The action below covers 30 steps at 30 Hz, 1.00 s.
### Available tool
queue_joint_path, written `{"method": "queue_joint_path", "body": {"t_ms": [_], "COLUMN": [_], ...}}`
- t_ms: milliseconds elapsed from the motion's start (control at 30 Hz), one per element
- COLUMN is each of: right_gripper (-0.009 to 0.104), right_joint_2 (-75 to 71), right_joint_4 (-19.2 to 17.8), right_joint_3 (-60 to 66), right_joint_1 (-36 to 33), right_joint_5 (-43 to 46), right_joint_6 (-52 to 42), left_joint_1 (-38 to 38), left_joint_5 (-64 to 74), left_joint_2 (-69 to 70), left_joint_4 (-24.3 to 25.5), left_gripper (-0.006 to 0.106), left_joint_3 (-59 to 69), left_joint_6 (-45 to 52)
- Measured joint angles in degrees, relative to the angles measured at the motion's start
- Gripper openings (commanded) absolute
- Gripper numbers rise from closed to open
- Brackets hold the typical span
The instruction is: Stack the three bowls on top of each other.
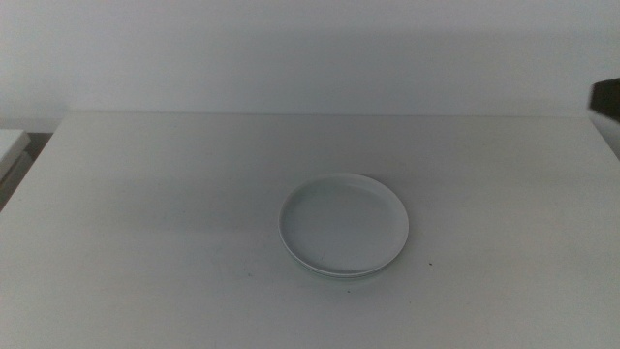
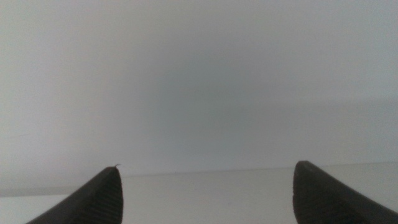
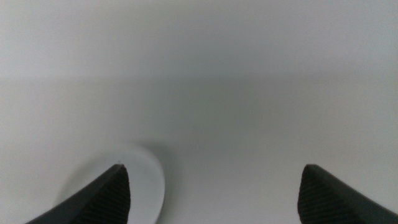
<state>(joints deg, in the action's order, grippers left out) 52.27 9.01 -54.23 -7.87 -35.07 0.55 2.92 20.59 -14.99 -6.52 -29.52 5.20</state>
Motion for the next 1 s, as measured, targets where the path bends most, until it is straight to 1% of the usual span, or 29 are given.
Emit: {"method": "queue_joint_path", "body": {"t_ms": [67,133,200,267,367,433,533,667,833,1000], "right_gripper": [0.092,0.092,0.092,0.092,0.092,0.092,0.092,0.092,0.092,0.092], "right_joint_2": [-4.1,-9.9,-16.0,-23.2,-32.7,-38.6,-45.7,-51.4,-51.9,-52.1], "right_joint_4": [-0.6,-1.1,-1.5,-1.6,-2.3,-3.6,-4.9,-6.5,-6.4,-6.3], "right_joint_3": [3.4,10.2,19.1,26.9,37.1,42.7,48.8,52.9,54.0,54.0], "right_joint_1": [0.0,0.0,0.0,0.0,0.0,0.0,0.1,2.0,5.7,6.3], "right_joint_5": [5.0,14.1,22.1,25.8,22.8,20.3,19.5,19.4,19.9,21.0], "right_joint_6": [0.0,0.0,0.0,0.0,0.0,0.0,0.0,0.0,0.0,0.0], "left_joint_1": [0.0,0.0,0.0,0.0,0.0,0.0,0.0,0.0,0.0,0.0], "left_joint_5": [0.0,-1.0,-2.4,-2.8,-2.6,-2.7,-3.7,-5.9,-7.9,-10.2], "left_joint_2": [1.1,3.0,5.8,9.1,13.7,14.6,14.7,14.7,14.7,14.7], "left_joint_4": [0.0,-0.3,-2.2,-4.3,-5.1,-4.1,-2.8,-2.5,-2.2,-2.1], "left_gripper": [0.094,0.094,0.094,0.094,0.094,0.094,0.094,0.094,0.094,0.094], "left_joint_3": [0.6,2.3,5.6,9.6,15.9,19.6,23.6,26.8,29.3,29.5], "left_joint_6": [0.0,-0.1,-0.1,-0.1,-0.1,-0.1,-0.1,-0.1,-0.2,-0.2]}}
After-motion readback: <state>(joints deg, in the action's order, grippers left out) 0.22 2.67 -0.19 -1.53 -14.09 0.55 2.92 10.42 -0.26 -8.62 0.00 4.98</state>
